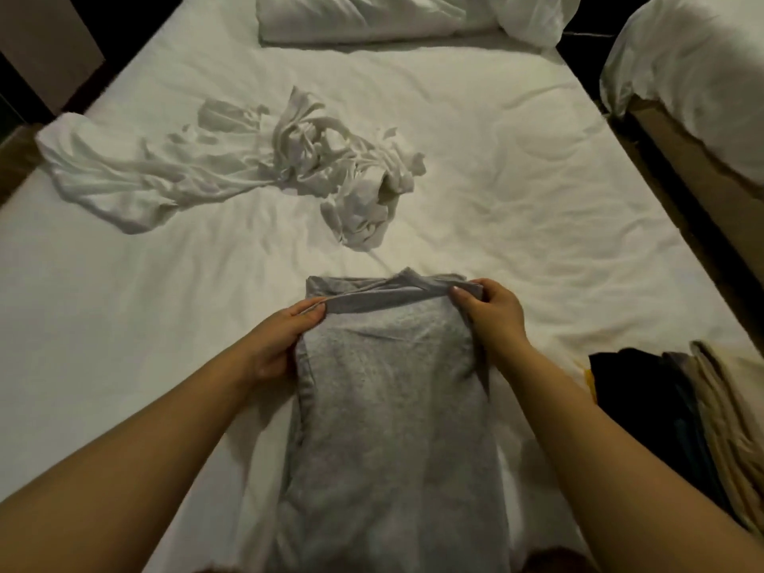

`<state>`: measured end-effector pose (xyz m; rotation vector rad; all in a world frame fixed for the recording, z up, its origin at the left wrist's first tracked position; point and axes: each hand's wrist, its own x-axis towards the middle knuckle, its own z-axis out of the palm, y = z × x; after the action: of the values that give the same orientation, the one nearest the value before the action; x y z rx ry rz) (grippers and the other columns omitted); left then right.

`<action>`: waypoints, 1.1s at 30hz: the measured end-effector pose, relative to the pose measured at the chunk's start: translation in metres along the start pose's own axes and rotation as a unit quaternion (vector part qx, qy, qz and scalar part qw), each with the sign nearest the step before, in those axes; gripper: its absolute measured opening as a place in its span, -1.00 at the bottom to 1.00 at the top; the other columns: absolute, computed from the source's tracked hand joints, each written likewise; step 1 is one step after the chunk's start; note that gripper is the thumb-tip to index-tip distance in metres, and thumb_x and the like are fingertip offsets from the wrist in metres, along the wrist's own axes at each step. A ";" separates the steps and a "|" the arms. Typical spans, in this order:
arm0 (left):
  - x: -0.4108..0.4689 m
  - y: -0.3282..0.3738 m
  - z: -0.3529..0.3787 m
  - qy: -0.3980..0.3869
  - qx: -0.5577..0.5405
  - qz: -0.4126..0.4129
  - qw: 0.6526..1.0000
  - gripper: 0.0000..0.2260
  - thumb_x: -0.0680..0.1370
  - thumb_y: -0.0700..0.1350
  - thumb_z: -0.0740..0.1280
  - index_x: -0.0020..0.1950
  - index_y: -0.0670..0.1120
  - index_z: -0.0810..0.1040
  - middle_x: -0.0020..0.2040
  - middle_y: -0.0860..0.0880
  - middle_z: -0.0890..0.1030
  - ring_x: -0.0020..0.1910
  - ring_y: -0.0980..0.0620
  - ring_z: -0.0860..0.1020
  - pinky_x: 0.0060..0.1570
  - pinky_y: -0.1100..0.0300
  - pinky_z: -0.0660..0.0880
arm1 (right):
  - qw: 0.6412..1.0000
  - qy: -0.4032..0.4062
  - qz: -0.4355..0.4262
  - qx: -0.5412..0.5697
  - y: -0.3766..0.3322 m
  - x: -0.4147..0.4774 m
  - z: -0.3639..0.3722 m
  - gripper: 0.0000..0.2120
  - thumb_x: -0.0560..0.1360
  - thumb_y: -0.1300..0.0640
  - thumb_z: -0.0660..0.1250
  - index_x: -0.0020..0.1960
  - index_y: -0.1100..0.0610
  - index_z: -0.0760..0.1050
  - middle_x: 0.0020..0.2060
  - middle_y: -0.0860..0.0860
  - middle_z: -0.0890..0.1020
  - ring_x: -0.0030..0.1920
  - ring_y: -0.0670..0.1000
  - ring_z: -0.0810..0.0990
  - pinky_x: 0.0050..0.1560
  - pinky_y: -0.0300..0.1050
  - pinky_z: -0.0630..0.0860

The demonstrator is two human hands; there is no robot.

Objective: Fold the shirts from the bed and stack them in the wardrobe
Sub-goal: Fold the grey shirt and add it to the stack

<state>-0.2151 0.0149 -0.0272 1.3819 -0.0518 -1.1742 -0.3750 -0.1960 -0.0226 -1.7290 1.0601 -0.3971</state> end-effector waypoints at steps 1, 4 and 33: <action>0.008 -0.001 -0.001 -0.005 -0.013 -0.015 1.000 -0.78 0.60 -0.11 0.16 0.17 -0.07 0.52 0.12 -0.14 0.60 -0.09 0.00 0.64 -0.08 0.15 0.58 | 1.000 -0.002 0.008 -0.005 0.006 0.008 0.004 -0.88 0.47 0.05 0.38 -0.09 0.10 0.55 -0.21 0.02 0.61 -0.14 0.06 0.57 -0.04 0.02 0.51; 0.010 -0.006 -0.003 -0.027 -0.087 -0.049 0.995 -0.68 0.56 0.01 0.18 0.22 -0.09 0.54 0.11 -0.12 0.64 0.00 -0.03 0.64 -0.01 0.10 0.58 | 1.000 -0.008 0.020 -0.002 0.019 0.015 0.008 -0.87 0.49 0.05 0.37 -0.11 0.11 0.55 -0.24 0.01 0.61 -0.19 0.02 0.56 -0.19 -0.09 0.49; -0.057 -0.084 0.027 0.095 0.084 0.111 0.986 -0.33 0.35 -0.14 0.42 0.43 0.06 0.27 0.19 0.09 0.51 0.02 0.28 0.54 -0.11 0.41 0.50 | 0.999 -0.032 0.018 0.000 0.016 -0.005 0.011 -0.79 0.51 0.17 0.32 0.14 0.11 0.50 -0.05 0.02 0.58 -0.03 0.03 0.54 -0.01 -0.10 0.44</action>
<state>-0.3102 0.0530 -0.0498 1.5864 -0.1683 -0.8636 -0.3784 -0.1870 -0.0405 -1.7082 1.0431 -0.3171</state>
